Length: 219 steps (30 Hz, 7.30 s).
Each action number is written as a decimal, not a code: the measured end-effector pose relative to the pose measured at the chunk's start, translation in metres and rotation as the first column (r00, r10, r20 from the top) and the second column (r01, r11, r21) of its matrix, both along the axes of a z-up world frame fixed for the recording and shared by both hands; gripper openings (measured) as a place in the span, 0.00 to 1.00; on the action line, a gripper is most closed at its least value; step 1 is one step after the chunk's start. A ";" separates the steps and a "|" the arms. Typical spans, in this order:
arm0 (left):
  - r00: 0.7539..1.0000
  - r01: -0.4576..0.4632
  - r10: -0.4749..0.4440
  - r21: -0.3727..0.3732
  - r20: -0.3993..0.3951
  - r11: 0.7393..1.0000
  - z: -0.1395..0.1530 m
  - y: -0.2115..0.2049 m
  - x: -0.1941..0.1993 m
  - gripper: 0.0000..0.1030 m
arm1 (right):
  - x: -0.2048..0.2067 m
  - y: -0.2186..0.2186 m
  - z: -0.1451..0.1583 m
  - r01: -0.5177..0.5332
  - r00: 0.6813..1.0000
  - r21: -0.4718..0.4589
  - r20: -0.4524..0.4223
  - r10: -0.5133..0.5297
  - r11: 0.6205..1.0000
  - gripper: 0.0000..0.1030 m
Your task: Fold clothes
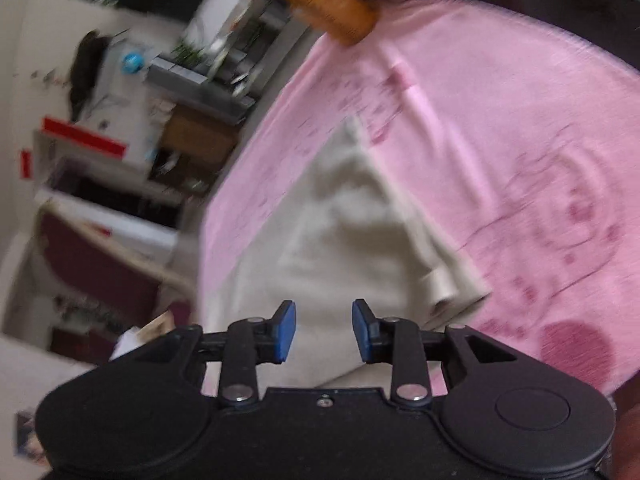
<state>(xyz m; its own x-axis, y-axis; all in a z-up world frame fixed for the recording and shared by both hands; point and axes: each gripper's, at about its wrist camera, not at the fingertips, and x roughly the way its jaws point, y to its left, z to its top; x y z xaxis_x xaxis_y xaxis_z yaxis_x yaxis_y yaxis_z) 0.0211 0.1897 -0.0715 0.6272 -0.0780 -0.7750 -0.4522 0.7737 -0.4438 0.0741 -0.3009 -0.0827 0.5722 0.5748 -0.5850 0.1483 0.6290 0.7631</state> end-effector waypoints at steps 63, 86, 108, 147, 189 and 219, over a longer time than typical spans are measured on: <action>0.985 0.156 -0.144 0.144 -0.090 0.977 0.012 -0.019 -0.013 0.02 | -0.013 -0.012 0.006 0.089 0.993 -0.230 -0.062 -0.105 0.969 0.05; 0.944 0.170 -0.267 0.408 0.194 0.897 0.120 -0.048 0.027 0.19 | 0.039 0.043 0.124 0.045 0.947 -0.278 0.318 0.048 0.959 0.27; 0.947 0.288 -0.316 0.273 0.065 0.918 -0.025 -0.034 0.171 0.14 | 0.187 0.072 -0.050 -0.224 0.974 0.083 0.041 0.221 0.971 0.15; 0.976 0.209 -0.217 0.347 -0.017 0.914 -0.002 -0.036 0.105 0.14 | 0.112 0.064 -0.015 -0.092 0.996 0.027 -0.006 0.092 0.995 0.12; 0.982 0.182 -0.152 0.371 -0.108 0.911 0.003 -0.039 -0.010 0.20 | -0.022 -0.051 0.004 0.247 0.963 -0.103 -0.087 -0.256 0.964 0.09; 0.915 0.402 -0.367 0.458 -0.167 0.793 -0.012 -0.100 -0.006 0.30 | -0.066 -0.007 -0.001 -0.040 0.988 -0.007 -0.149 0.038 0.999 0.30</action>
<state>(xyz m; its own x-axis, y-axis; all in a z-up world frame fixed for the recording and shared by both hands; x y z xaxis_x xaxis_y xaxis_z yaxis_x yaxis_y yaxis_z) 0.0148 0.0894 -0.0838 0.5700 0.0851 -0.8172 -0.0871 0.9953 0.0428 0.0084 -0.3077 -0.0834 0.4553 0.5884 -0.6681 0.2352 0.6443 0.7277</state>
